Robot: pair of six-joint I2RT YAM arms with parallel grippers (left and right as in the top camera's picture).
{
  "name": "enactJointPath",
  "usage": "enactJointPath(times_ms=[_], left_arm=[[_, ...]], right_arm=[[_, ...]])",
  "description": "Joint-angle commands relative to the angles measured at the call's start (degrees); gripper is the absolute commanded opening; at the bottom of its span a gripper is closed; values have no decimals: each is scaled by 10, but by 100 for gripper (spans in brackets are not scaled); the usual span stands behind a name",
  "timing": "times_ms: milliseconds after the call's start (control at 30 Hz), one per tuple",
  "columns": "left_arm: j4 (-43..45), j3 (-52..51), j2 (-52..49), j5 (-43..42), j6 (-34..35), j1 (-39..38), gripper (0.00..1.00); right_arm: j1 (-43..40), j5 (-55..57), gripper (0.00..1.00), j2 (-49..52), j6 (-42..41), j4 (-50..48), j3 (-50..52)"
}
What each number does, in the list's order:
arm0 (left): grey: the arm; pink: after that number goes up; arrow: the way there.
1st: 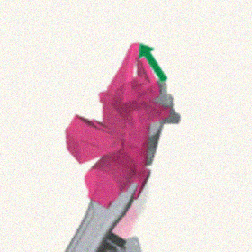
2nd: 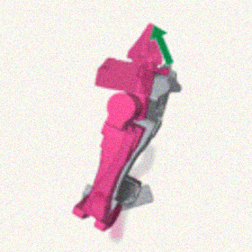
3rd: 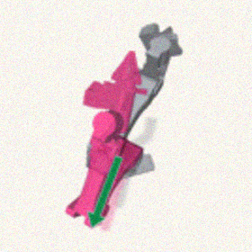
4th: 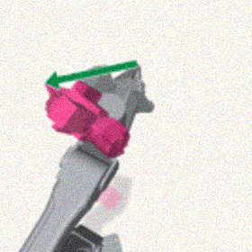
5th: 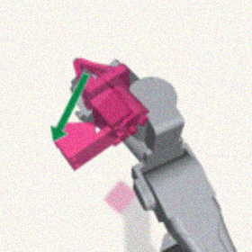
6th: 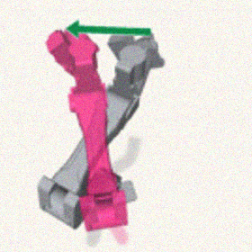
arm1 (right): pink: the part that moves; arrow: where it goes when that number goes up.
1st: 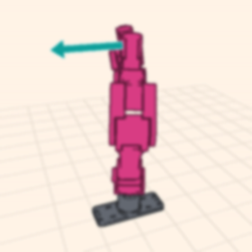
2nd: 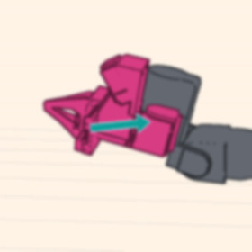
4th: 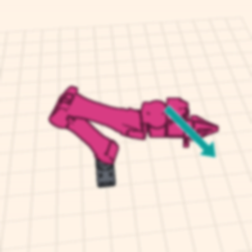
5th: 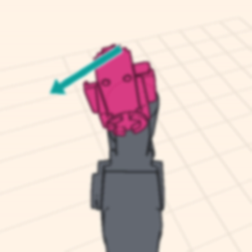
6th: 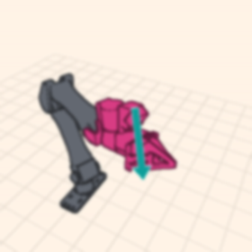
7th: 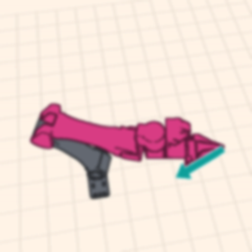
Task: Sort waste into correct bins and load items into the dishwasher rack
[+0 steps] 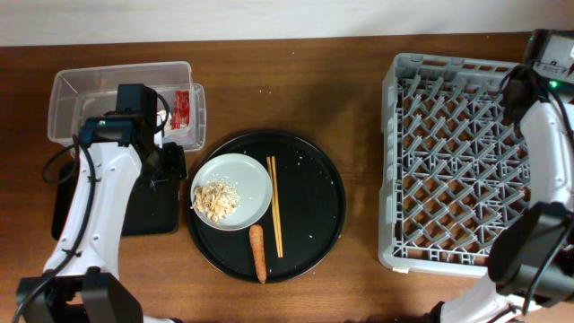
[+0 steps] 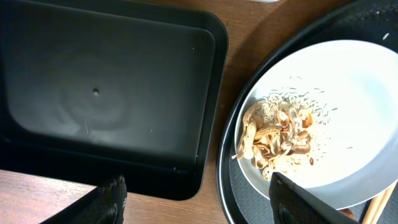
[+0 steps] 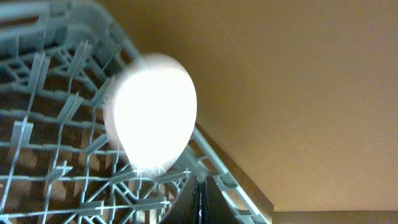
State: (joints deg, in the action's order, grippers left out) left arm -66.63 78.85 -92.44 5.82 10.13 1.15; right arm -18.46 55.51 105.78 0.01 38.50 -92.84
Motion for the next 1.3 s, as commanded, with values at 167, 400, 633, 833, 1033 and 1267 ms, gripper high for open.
enactJointPath(times_ms=[167, 400, 633, 833, 1033, 1267], left_arm=[[1, 2, 12, -5, 5, 1, 73], [1, 2, 12, -5, 5, 1, 73], [1, 2, 12, -4, 5, 1, 73], [1, 2, 12, -5, 5, 1, 73], [1, 2, 12, -5, 5, 1, 73], [1, 2, 12, -5, 5, 1, 73]], right_arm=[[-4, -46, 4, 15, -30, 19, -7], [-210, -628, 64, -8, -177, -25, -48], [-247, -738, 4, 36, -150, -132, -48], [-220, -626, 4, 106, -139, -156, -48], [-220, -610, 4, 133, -137, -125, -47], [-220, -617, 16, 129, -137, -43, -47]])
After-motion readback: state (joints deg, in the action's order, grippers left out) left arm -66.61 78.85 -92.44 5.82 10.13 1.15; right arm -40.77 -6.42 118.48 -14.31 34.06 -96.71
